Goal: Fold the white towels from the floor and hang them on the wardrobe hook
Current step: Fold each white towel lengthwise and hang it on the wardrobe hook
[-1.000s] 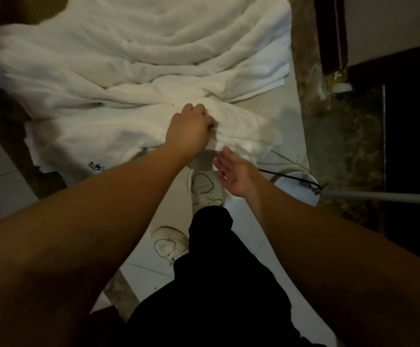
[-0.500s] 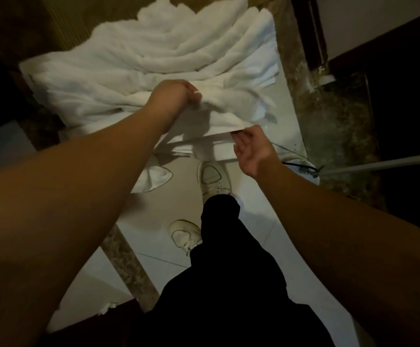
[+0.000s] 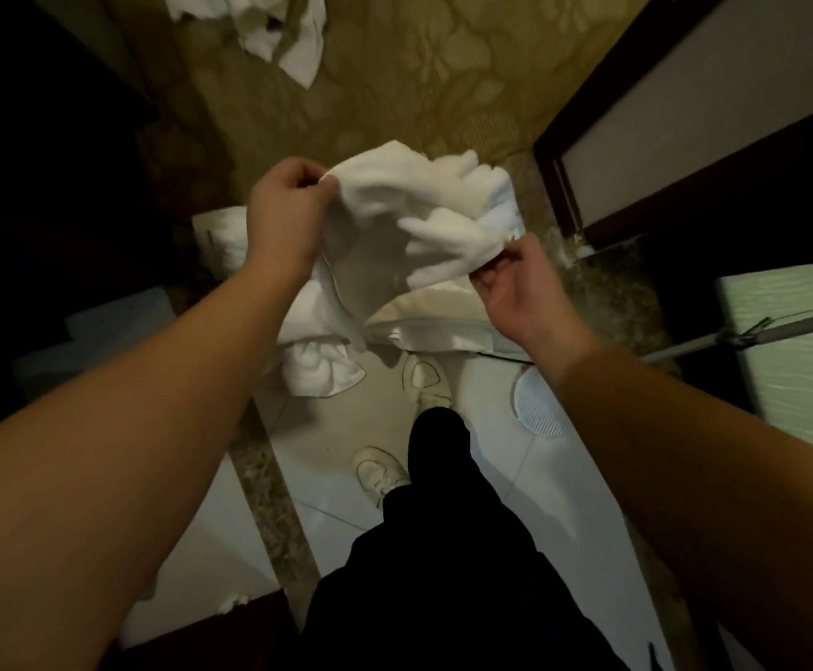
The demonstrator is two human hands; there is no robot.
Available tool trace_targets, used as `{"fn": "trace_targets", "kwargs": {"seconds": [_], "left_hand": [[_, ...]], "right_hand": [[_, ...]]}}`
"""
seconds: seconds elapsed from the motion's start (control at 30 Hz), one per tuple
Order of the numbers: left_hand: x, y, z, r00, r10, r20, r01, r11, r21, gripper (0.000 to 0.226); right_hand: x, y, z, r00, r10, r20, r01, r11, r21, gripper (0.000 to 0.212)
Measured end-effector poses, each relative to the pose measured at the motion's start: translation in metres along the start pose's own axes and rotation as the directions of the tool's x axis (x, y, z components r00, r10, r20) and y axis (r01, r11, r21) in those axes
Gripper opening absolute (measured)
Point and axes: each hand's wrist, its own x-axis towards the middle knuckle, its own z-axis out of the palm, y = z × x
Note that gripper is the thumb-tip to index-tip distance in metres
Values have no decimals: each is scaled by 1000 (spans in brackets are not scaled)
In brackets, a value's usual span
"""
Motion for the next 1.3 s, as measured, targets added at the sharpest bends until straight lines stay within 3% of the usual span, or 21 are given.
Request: {"fn": "trace_targets", "kwargs": {"seconds": [0.17,0.37,0.43,0.5,0.7,0.87,1.03,1.17,1.23,1.3], "left_hand": [[-43,51,-84,977,-182,-111,141,942,-306,14],[-100,80,-148,921,-382,-77,269,766,-583,10],[-125,85,-161,901,-432,-40,294,676,-676,11],[-155,85,-173,900,-436,-29,294,654,-697,12],[-260,69,-204,922,-316,-223,97,746,-658,15],[-350,43,-201,884,-316,-344,41,786,-617,13],[-447,17,-182,809,-376,-452,-82,689,-720,21],[-533,5,-178,732,-452,-510,-161,612,-774,18],[-581,1,-175,712,-478,-514,-187,576,-795,17],[-627,-5,-171,696,-491,-524,-193,575,-795,16]], "right_hand": [[-76,-41,51,998,-44,34,48,993,-104,46],[-154,-65,91,993,-115,39,121,941,-316,42],[-179,-68,99,989,-134,65,149,918,-368,35],[-205,-67,103,987,-133,92,160,899,-408,26],[-275,-60,99,976,-112,187,203,786,-585,16],[-312,-36,68,964,-14,266,200,698,-688,18],[-347,-14,19,934,97,344,216,613,-759,31],[-391,-1,-9,902,168,397,251,543,-801,18],[-412,5,-24,900,204,386,218,555,-803,21],[-431,14,-37,892,244,381,220,501,-837,21]]}}
